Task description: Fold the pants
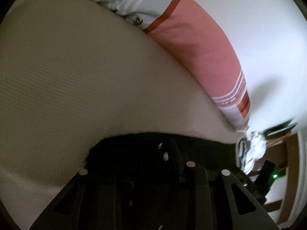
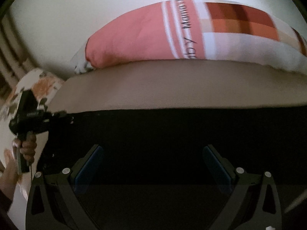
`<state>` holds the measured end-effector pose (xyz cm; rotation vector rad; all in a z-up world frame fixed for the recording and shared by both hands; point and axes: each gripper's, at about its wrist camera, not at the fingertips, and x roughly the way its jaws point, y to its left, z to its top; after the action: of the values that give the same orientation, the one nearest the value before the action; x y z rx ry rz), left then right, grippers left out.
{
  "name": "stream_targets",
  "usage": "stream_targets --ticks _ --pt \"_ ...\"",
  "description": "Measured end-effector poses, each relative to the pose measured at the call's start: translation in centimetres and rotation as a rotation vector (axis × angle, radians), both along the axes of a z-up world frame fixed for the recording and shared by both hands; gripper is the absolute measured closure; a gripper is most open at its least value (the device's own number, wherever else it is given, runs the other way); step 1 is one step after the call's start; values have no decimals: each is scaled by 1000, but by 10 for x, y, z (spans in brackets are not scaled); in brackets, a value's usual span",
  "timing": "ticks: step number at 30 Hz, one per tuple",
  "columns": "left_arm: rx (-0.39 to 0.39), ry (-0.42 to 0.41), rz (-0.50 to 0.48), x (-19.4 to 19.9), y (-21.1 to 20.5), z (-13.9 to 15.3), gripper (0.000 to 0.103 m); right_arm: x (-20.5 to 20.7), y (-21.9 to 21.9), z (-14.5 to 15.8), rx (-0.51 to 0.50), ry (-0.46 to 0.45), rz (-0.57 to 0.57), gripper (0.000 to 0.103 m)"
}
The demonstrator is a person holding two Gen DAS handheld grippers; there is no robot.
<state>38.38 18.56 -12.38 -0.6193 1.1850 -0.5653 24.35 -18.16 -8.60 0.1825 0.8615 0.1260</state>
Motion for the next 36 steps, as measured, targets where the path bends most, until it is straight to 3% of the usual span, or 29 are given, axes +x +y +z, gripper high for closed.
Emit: stream_targets --ticks 3,5,10,15,19,21,24,28,30,34,36 --pt "-22 -14 39 -1 -3 -3 78 22 -2 2 -27 19 116 0" --pt "-13 -50 48 -7 -2 4 93 35 -4 6 -51 35 211 0" --pt "-43 -211 18 -36 -5 48 93 66 -3 19 -139 87 480 0" --pt "-47 -364 -46 -69 -12 85 93 97 -2 17 -182 211 703 1" --pt "-78 -419 -50 -88 -5 99 93 117 -11 7 -124 337 833 19" --pt "-83 -415 -40 -93 0 102 93 128 -16 2 -108 389 864 20" --pt "-68 -415 -35 -94 -1 104 93 130 -26 -1 -121 412 897 40" --pt "-52 -410 -34 -94 -2 107 93 131 -32 -13 -170 456 896 47" --pt "-38 -414 -37 -96 -3 110 93 131 -38 -18 -190 466 885 55" --pt "-4 -417 -43 -97 -9 110 93 121 -44 -18 -209 421 848 88" --pt "10 -417 -40 -97 -11 109 93 114 -47 -13 -240 379 822 92"
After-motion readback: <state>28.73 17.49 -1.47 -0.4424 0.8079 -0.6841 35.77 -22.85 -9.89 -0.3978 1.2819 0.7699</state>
